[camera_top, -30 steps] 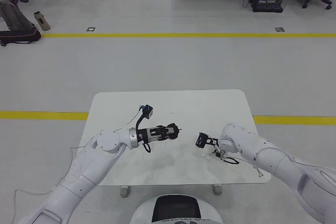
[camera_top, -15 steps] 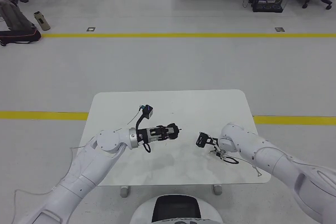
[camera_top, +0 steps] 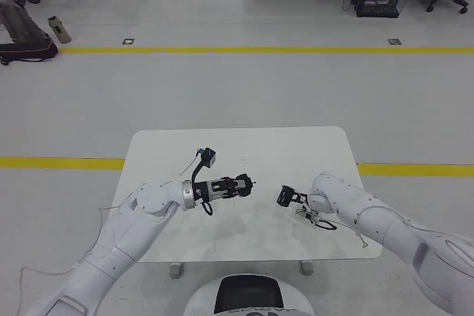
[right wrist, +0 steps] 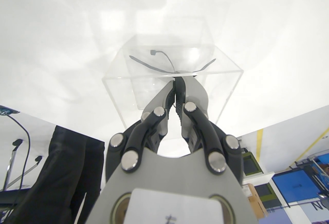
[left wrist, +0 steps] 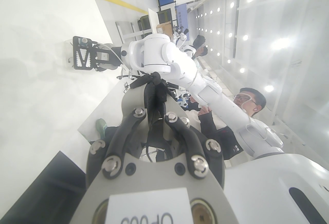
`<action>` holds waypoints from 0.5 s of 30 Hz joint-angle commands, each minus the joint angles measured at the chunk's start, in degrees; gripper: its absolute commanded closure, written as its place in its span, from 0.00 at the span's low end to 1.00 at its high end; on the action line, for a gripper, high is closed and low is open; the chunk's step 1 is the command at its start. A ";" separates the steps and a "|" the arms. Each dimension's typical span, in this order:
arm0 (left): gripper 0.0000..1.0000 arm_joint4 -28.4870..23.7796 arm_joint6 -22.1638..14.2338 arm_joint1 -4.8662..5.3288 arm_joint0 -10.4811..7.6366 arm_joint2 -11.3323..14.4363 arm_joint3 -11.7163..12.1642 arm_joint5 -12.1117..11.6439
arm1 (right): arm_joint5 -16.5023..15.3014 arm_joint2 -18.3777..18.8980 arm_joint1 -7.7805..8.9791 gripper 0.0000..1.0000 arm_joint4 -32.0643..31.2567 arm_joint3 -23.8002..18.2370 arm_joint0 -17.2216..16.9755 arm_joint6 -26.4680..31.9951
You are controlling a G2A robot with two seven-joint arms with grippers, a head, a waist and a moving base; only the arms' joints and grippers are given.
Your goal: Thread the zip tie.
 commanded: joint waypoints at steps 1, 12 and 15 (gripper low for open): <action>1.00 0.00 0.00 0.00 0.00 0.00 0.00 0.00 | 0.00 0.01 0.38 1.00 0.31 -0.95 0.26 0.05; 1.00 0.00 0.00 0.00 0.00 0.00 0.00 0.00 | 0.00 0.01 4.59 1.00 3.84 -7.64 1.40 0.12; 1.00 0.00 0.00 0.00 0.00 0.00 0.00 0.00 | 0.00 0.01 5.79 1.00 5.21 -9.02 1.68 0.07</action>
